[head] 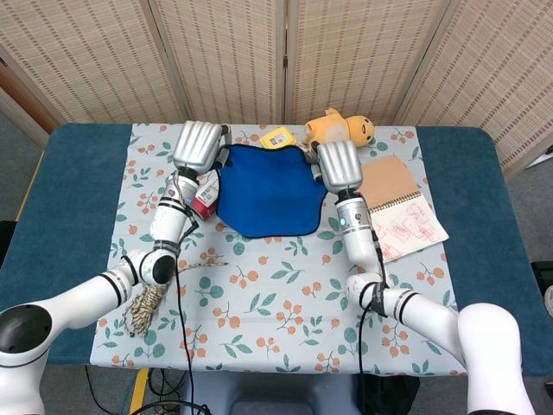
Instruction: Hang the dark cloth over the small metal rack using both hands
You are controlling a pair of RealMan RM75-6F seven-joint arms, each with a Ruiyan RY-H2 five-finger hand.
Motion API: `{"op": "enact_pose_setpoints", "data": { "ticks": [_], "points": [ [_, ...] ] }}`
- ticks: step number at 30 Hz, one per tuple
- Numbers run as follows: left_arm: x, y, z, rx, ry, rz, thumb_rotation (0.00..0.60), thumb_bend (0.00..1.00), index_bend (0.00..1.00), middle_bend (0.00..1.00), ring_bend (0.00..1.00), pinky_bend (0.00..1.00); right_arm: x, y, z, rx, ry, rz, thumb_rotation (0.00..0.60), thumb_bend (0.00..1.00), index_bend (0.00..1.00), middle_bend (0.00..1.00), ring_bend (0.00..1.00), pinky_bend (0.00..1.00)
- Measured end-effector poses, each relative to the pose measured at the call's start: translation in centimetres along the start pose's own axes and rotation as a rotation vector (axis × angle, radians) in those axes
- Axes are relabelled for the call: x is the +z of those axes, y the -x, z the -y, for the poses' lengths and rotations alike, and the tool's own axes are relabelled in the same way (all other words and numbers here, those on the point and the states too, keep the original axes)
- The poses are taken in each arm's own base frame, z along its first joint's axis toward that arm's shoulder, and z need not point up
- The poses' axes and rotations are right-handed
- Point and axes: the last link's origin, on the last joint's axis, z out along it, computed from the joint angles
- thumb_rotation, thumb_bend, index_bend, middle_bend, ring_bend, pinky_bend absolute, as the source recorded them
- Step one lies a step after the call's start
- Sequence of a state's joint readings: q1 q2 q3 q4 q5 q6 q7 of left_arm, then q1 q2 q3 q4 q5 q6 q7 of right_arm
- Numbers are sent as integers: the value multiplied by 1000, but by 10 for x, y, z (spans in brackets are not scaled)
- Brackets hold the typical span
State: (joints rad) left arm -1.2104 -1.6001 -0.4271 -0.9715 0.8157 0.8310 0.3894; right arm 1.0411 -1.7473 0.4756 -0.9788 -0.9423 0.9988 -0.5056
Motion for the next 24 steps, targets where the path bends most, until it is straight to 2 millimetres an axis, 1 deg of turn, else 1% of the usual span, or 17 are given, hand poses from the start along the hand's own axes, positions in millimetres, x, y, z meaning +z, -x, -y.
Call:
{"op": "enact_pose_setpoints", "data": {
  "ticks": [3, 4, 5, 7, 9, 10, 12, 13, 15, 16, 17, 20, 21, 24],
  "points": [
    [2, 0, 2, 6, -19, 3, 600, 436, 526, 988, 905, 1000, 2, 0, 3, 0, 5, 2, 600, 371, 558, 958, 912, 987],
    [2, 1, 3, 5, -25, 5, 600, 435, 517, 976, 892, 1000, 3, 0, 4, -2, 9, 4, 600, 364, 537, 957, 911, 988],
    [2, 1, 4, 4, -33, 8, 600, 431, 488, 941, 856, 1000, 3, 0, 4, -3, 12, 6, 600, 346, 493, 954, 910, 988],
    [3, 2, 5, 3, -45, 16, 600, 389, 394, 822, 739, 994, 4, 1, 5, -5, 22, 11, 600, 283, 359, 947, 906, 988],
    [2, 3, 6, 9, -58, 30, 600, 306, 276, 638, 595, 972, 4, 2, 5, -8, 31, 18, 600, 200, 221, 937, 896, 988],
    [2, 4, 7, 12, -64, 38, 600, 282, 240, 567, 544, 956, 4, 3, 4, -11, 37, 24, 600, 152, 144, 931, 891, 988],
    [1, 6, 7, 19, -74, 56, 600, 239, 173, 420, 430, 893, 4, 3, 3, -16, 46, 33, 600, 105, 62, 926, 888, 988],
    [0, 6, 7, 20, -77, 62, 600, 232, 155, 380, 395, 861, 4, 3, 2, -20, 50, 37, 600, 86, 34, 924, 887, 987],
    [-1, 7, 6, 16, -81, 76, 600, 221, 105, 254, 280, 715, 4, 3, 1, -23, 50, 41, 600, 56, 3, 922, 885, 987],
    [-2, 7, 5, 15, -82, 81, 600, 221, 96, 231, 258, 685, 3, 2, 1, -25, 48, 39, 600, 47, 0, 920, 884, 988],
    [-2, 7, 5, 11, -84, 87, 600, 221, 79, 187, 216, 620, 3, 1, 0, -25, 47, 37, 600, 44, 0, 920, 884, 988],
    [-4, 6, 3, 1, -81, 92, 600, 220, 67, 146, 157, 489, 2, -2, -3, -22, 46, 28, 600, 38, 0, 906, 869, 987],
    [-5, 6, 3, -1, -80, 91, 600, 220, 67, 141, 151, 466, 1, -3, -5, -22, 44, 24, 600, 38, 0, 898, 861, 987],
    [-8, 5, 4, -15, -83, 90, 600, 220, 67, 140, 149, 446, -2, -7, -10, -22, 35, 11, 600, 44, 8, 874, 839, 987]
  ]
}}
